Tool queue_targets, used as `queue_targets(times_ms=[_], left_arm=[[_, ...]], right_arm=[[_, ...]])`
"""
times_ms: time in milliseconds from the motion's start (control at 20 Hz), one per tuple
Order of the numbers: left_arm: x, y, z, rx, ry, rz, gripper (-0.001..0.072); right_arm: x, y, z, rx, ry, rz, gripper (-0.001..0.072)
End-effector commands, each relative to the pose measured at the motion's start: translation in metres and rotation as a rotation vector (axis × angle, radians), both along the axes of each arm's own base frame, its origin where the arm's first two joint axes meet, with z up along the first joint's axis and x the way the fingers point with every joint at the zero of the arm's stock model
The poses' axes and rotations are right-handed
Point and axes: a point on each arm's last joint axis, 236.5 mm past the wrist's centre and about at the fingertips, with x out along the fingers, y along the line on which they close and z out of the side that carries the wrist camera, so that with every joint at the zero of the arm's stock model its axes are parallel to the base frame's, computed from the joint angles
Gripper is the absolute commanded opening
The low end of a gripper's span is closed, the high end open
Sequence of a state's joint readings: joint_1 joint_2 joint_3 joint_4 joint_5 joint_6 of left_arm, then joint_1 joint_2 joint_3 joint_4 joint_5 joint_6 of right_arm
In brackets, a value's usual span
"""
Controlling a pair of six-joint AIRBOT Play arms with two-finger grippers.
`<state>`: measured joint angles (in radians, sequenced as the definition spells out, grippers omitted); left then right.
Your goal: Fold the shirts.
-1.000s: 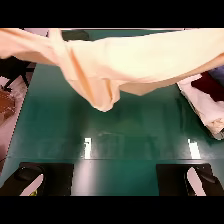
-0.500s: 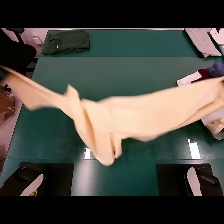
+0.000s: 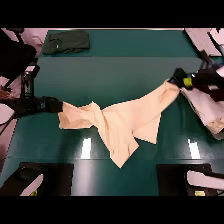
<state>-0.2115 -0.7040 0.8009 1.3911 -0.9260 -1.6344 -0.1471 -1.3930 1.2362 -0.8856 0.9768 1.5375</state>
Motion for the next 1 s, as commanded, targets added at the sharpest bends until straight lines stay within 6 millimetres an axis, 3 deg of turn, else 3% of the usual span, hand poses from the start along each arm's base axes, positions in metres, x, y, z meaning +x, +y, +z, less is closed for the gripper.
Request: queue_targets(times_ms=[0,100,200,250,300,350,400,450,600,800,950], left_arm=[[0.036,0.014,0.008,0.036,-0.162,0.058,0.0020],[0.022,0.009,-0.009,0.032,-0.072,0.036,0.0020],[-0.017,-0.013,-0.032,-0.005,0.109,-0.079,0.0020],[-0.041,-0.022,-0.043,-0.025,0.215,-0.123,0.0020],[-0.067,-0.027,-0.052,-0.038,0.327,-0.159,0.0020],[-0.088,-0.028,-0.058,-0.036,0.415,-0.189,0.0020],[-0.107,-0.026,-0.062,-0.022,0.494,-0.214,0.0021],[-0.118,-0.024,-0.065,-0.012,0.538,-0.227,0.0021],[-0.124,-0.023,-0.069,-0.013,0.568,-0.224,0.0020],[-0.157,-0.037,-0.086,-0.083,0.702,-0.262,0.0021],[-0.164,-0.037,-0.106,-0.093,0.731,-0.247,0.0022]], right_arm=[[0.079,-0.003,-0.034,0.046,0.066,-0.021,0.0015],[0.101,-0.007,-0.027,0.072,0.080,-0.012,0.0016],[0.105,-0.015,-0.020,0.081,0.099,0.024,0.0021],[0.102,-0.020,-0.017,0.086,0.112,0.039,0.0168],[0.096,-0.026,-0.012,0.084,0.123,0.060,0.0394],[0.089,-0.034,-0.003,0.067,0.116,0.099,0.0469],[0.078,-0.039,0.007,0.055,0.114,0.131,0.0495],[0.065,-0.043,0.020,0.047,0.119,0.159,0.0554],[0.021,-0.047,0.050,0.021,0.117,0.200,0.0554],[-0.076,0.009,0.031,0.067,0.228,0.346,0.0553],[-0.159,0.065,0.006,0.139,0.293,0.470,0.0553]])
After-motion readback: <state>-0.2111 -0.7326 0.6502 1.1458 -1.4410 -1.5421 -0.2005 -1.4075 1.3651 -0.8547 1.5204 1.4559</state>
